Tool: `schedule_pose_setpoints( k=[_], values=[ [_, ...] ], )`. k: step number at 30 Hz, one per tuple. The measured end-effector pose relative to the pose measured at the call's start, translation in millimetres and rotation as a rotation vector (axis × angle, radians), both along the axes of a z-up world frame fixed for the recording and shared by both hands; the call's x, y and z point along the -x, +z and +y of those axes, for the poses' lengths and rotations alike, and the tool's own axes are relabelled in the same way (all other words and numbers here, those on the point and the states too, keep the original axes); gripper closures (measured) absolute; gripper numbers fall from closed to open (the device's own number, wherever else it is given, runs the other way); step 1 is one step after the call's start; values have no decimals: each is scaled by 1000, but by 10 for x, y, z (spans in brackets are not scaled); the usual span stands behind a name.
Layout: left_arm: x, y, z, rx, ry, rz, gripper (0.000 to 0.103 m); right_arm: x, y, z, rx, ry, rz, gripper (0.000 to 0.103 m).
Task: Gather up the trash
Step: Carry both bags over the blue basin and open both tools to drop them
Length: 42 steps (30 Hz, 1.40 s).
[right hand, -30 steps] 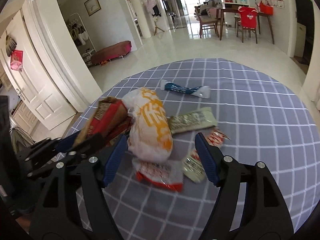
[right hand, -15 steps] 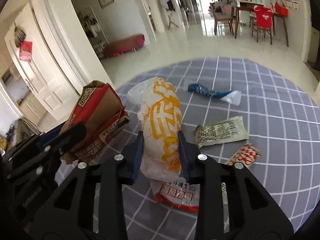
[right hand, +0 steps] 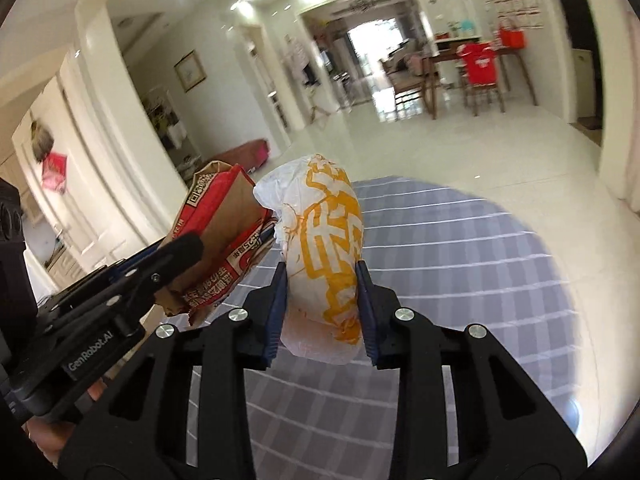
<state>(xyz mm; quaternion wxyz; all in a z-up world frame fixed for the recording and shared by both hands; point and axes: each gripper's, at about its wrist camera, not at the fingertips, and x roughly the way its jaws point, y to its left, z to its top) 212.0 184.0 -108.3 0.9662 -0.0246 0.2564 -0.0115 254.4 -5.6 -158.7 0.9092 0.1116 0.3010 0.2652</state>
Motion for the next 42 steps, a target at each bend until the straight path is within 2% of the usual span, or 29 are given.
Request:
schedule_pose_setpoints(
  k=[4,10,16,21,27,30,32,33,34,42],
  values=[
    [32,-8,-684,-8,-113,15,78,271,10,-717,-35,-96,-8,70],
    [95,-186,-1740,-46,-285,57,78,691,-157,-1839,-83,-276,7,70],
    [155,-610,-2856,-85,-483,166,77,1221,-513,-2764,-131,-474,38,70],
    [131,-1029,-3475,-106,-576,262,77,1571,-861,-3331,-138,-607,82,70],
    [65,-1380,-3925,-125,-617,338,77,1786,-1159,-3736,-159,-693,121,70],
    [15,-1488,-4039,-132,-633,360,72,1929,-1263,-3901,-174,-721,121,70],
    [-11,-1534,-4101,-156,-635,370,54,1980,-1298,-3956,-182,-735,119,69],
    [-17,-1539,-4120,-184,-614,363,34,1999,-1325,-3993,-185,-740,122,69],
    [-23,-1545,-4130,-211,-587,349,27,1947,-1297,-3963,-187,-742,126,69],
    [-49,-1561,-4078,-199,-560,362,27,1798,-1348,-3902,-197,-721,157,69]
  ],
)
